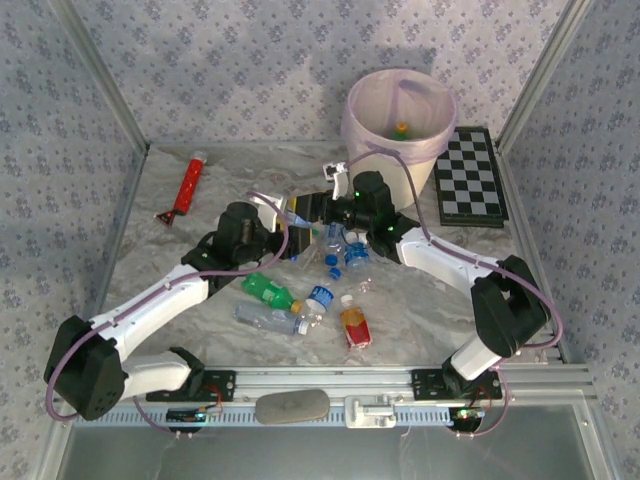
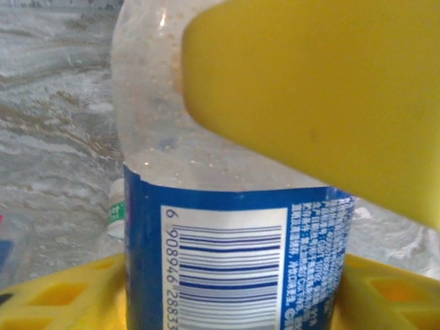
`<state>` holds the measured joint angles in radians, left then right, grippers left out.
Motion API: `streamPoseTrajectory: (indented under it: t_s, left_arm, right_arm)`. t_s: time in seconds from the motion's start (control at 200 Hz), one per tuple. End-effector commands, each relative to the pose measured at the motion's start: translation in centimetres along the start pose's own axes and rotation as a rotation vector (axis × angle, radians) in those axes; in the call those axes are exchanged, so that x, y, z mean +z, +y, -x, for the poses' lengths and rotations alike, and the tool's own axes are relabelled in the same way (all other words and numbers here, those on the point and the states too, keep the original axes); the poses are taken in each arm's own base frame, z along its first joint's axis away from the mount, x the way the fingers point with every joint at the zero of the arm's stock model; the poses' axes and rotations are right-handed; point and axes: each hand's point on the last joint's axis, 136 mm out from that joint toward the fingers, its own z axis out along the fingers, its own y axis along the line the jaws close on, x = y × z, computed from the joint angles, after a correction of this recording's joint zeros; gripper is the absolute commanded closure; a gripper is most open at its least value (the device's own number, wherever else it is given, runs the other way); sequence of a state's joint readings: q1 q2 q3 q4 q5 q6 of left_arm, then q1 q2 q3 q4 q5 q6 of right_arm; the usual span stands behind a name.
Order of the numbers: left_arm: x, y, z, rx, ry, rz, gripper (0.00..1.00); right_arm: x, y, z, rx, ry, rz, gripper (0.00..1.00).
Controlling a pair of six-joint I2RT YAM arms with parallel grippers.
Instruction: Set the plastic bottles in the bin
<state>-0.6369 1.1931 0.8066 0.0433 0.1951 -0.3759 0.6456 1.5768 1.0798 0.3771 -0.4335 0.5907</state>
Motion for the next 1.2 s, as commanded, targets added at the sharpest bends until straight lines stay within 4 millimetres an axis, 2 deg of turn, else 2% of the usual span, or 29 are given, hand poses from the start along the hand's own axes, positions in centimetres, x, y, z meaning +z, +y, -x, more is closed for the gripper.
streamPoseTrajectory:
  t_s: [0.0, 0.105, 0.275, 0.3, 0.43, 0.565, 0.7, 0.914, 1.049, 1.194]
  left_arm:
    - [-1.0, -1.2, 2.6, 0.021, -0.101, -0.028, 0.17]
    - [-1.6, 0.8, 2.8, -0.014, -0.131, 0.06, 0.1]
    - [-3.8, 7.6, 2.2, -0.189, -0.19, 0.3, 0.04]
    - [-4.2, 8.7, 2.0, -0.225, -0.199, 0.336, 0.03]
    - [-6.5, 13.8, -0.1, -0.408, -0.226, 0.511, 0.0]
    - [-7.9, 16.8, -2.3, -0.543, -0.238, 0.591, 0.0]
    - [-8.3, 17.9, -3.3, -0.582, -0.238, 0.618, 0.0]
    - [-7.8, 17.6, -3.1, -0.563, -0.23, 0.591, 0.0]
    - [-7.6, 17.5, -3.3, -0.557, -0.218, 0.575, 0.0]
    - [-7.6, 17.4, -3.7, -0.554, -0.207, 0.567, 0.0]
  right_arm:
    - [-0.2, -0.7, 0.7, -0.01, -0.013, -0.037, 0.54]
    - [-1.6, -2.4, 1.7, -0.043, -0.021, -0.137, 0.55]
    - [-4.9, -5.5, 4.4, -0.127, -0.029, -0.354, 0.55]
    - [-5.5, -5.0, 6.1, -0.153, -0.059, -0.367, 0.55]
    - [-7.7, -4.8, 9.7, -0.272, -0.096, -0.468, 0.55]
    - [-9.9, -4.2, 14.0, -0.41, -0.141, -0.59, 0.54]
    - [-12.5, -3.5, 18.4, -0.517, -0.22, -0.725, 0.54]
    - [-16.6, -2.7, 24.9, -0.535, -0.419, -0.779, 0.54]
    - [-19.0, -4.1, 28.6, -0.515, -0.528, -0.787, 0.54]
    - [-20.2, -7.1, 31.2, -0.477, -0.581, -0.822, 0.54]
